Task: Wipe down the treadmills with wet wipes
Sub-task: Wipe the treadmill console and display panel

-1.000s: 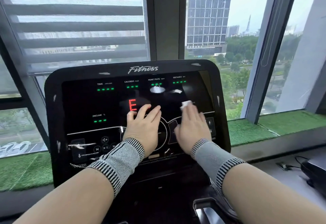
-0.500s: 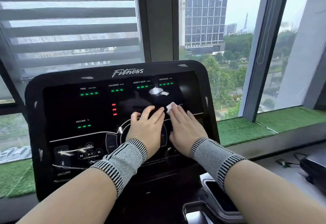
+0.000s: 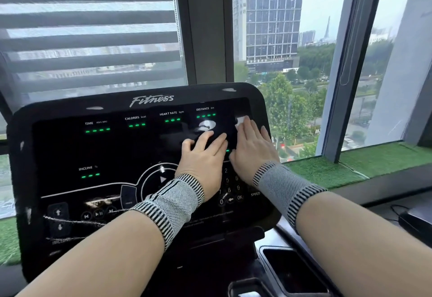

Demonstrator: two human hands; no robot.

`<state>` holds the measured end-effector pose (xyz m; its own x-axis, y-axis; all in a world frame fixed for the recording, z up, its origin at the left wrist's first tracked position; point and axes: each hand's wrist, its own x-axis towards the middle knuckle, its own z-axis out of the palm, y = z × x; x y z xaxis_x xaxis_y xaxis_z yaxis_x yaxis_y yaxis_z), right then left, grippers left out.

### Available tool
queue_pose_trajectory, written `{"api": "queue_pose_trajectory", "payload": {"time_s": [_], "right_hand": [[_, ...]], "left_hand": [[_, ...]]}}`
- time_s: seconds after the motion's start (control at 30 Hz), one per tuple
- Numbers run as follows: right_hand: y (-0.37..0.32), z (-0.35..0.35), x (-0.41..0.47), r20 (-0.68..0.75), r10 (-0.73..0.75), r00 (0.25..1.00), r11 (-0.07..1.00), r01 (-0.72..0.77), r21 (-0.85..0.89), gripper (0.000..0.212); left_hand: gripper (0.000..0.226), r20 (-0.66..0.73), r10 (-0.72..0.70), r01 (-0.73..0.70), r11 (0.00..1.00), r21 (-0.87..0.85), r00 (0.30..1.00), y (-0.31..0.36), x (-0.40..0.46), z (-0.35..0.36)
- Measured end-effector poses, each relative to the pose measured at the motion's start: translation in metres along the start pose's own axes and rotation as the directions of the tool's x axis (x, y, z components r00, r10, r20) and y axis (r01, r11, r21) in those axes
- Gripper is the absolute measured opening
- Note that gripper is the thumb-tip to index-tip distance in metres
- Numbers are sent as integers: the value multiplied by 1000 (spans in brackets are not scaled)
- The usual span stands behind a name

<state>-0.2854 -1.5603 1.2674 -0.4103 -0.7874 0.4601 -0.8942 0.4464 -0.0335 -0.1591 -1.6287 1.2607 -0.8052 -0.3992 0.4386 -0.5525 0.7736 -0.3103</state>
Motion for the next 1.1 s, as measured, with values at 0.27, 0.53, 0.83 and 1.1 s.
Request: {"api": "queue_pose_trajectory", "payload": {"time_s": [0.27, 0.53, 0.83, 1.1], "right_hand": [[3, 8, -3, -23, -13, 1000, 1000, 13, 3, 72], [15, 15, -22, 22, -56, 998, 998, 56, 13, 71], [7, -24, 35, -94, 60, 994, 998, -62, -20, 63], [-28, -29, 41, -94, -271, 958, 957, 278, 80, 65]], "left_hand": [[64, 21, -17, 16, 999, 28, 1000, 2, 7, 0], [60, -49, -11, 11, 1000, 12, 999, 1, 9, 0], [60, -161, -116, 125, 991, 42, 980, -16, 7, -8], [65, -76, -273, 279, 957, 82, 959, -43, -5, -15]]}}
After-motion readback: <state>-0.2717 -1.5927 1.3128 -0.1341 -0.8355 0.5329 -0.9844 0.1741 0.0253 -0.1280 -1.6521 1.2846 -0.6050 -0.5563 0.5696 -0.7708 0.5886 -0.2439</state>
